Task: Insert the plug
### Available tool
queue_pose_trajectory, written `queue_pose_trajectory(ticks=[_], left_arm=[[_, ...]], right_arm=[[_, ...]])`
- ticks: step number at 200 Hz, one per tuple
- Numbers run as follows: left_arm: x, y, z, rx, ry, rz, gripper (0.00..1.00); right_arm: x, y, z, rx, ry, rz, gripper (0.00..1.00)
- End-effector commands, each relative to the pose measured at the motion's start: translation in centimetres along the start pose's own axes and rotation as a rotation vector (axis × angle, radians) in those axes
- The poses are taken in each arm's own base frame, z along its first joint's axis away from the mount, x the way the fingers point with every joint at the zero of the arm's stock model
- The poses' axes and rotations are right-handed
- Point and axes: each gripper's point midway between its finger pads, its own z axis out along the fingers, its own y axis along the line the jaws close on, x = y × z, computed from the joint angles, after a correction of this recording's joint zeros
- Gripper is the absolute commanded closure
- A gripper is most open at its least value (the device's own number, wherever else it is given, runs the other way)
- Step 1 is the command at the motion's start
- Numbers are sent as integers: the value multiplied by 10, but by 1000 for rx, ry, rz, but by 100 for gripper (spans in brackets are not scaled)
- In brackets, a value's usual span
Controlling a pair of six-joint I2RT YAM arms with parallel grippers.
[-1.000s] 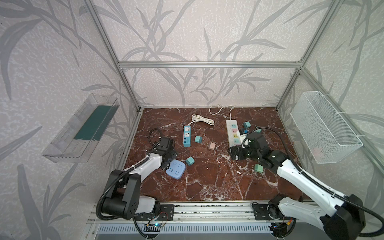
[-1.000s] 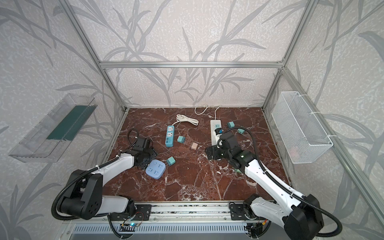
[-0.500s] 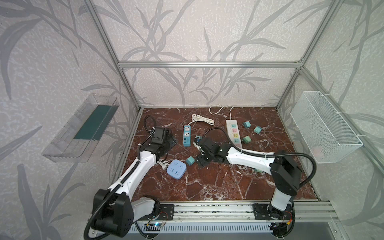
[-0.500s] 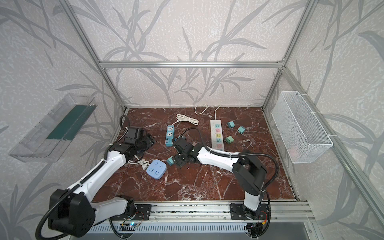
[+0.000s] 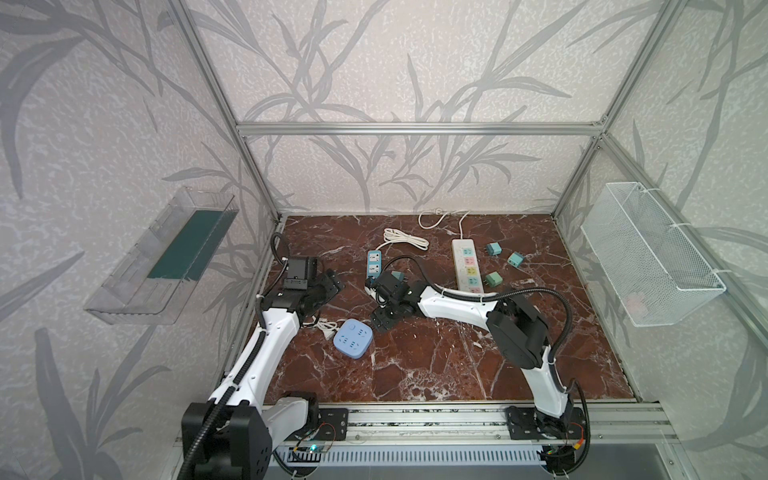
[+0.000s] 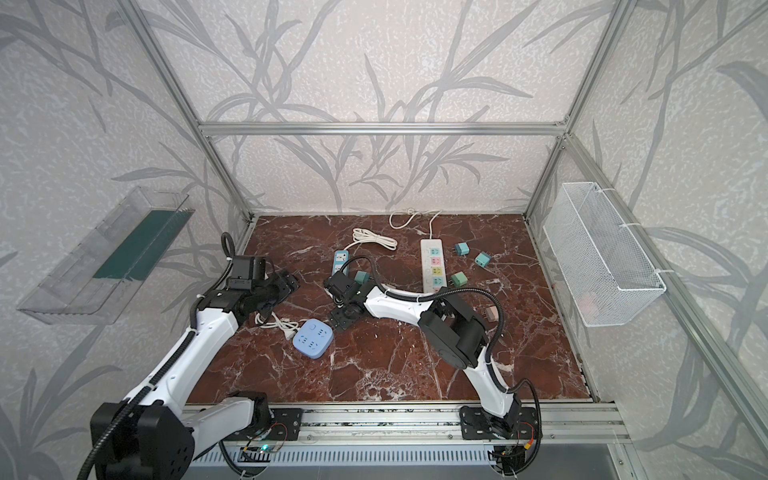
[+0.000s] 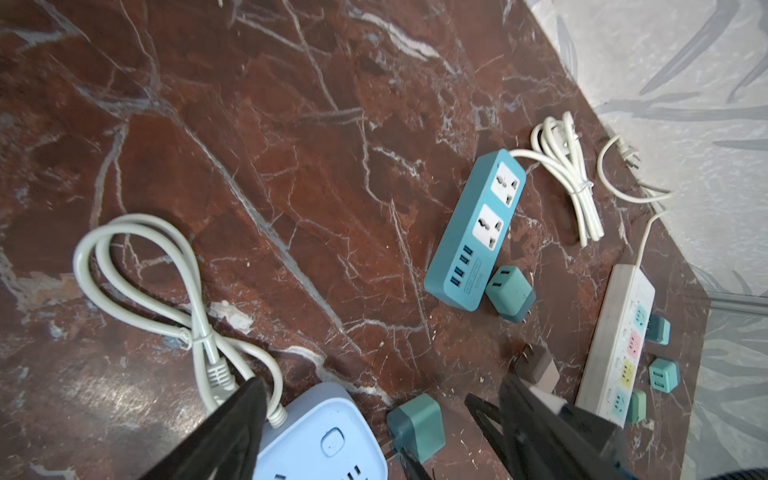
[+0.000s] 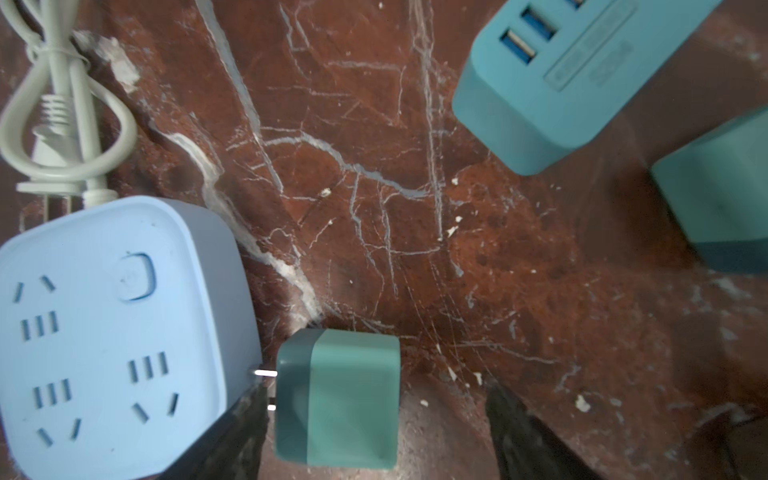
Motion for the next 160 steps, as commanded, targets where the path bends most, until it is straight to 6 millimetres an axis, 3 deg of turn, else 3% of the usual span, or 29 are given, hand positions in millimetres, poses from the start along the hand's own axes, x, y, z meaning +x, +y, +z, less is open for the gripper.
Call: queue_pose_trajectory(ticks=[1,42,53,102,141,160], left_arm=[[4,-6,2,46,33,12,13],[4,-11,2,77,41,9,14],[4,-11,1,81,37,13,14],[1,-12,0,78,28,24,14],[3,-16,1,99,47,31,15],[9,-22,2,133,70,46,16]], right_arm=[[2,-1,1,15,26,-6,20],[4,-2,10,19,40,-2,27],[4,-4,10,30,37,6,34],[4,-19,-2,105,-5,74,51],[20,-28,-13,116,-6,101,56],[35,-43,-23,165,21,158,55]])
